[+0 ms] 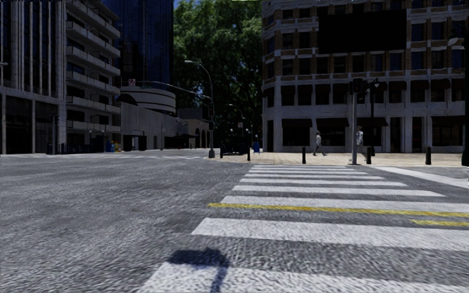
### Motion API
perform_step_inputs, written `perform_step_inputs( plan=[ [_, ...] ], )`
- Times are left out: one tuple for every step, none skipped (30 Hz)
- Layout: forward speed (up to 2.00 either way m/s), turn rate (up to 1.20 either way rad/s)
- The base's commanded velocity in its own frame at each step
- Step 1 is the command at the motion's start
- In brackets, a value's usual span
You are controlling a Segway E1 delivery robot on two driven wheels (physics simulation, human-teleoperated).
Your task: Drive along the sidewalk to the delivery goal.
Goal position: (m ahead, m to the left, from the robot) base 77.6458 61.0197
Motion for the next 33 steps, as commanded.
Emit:
perform_step_inputs(
  plan=[
    [2.00, -0.37],
    [2.00, -0.37],
    [2.00, -0.37],
    [2.00, -0.37],
    [2.00, -0.37],
    [2.00, -0.39],
    [2.00, -0.42],
    [2.00, -0.42],
    [2.00, -0.45],
    [2.00, -0.47],
    [2.00, -0.47],
    [2.00, -0.47],
    [2.00, -0.48],
    [2.00, -0.48],
    [2.00, -0.48],
    [2.00, -0.48],
    [2.00, -0.48],
    [2.00, -0.48],
    [2.00, -0.48],
    [2.00, -0.48],
    [2.00, -0.48],
    [2.00, -0.48],
    [2.00, -0.48],
    [2.00, -0.48],
    [2.00, -0.48],
    [2.00, -0.43],
    [2.00, -0.43],
    [2.00, 0.00],
    [2.00, 0.00],
    [2.00, 0.00],
    [2.00, 0.00],
    [2.00, 0.00],
    [2.00, 0.00]
  ],
)
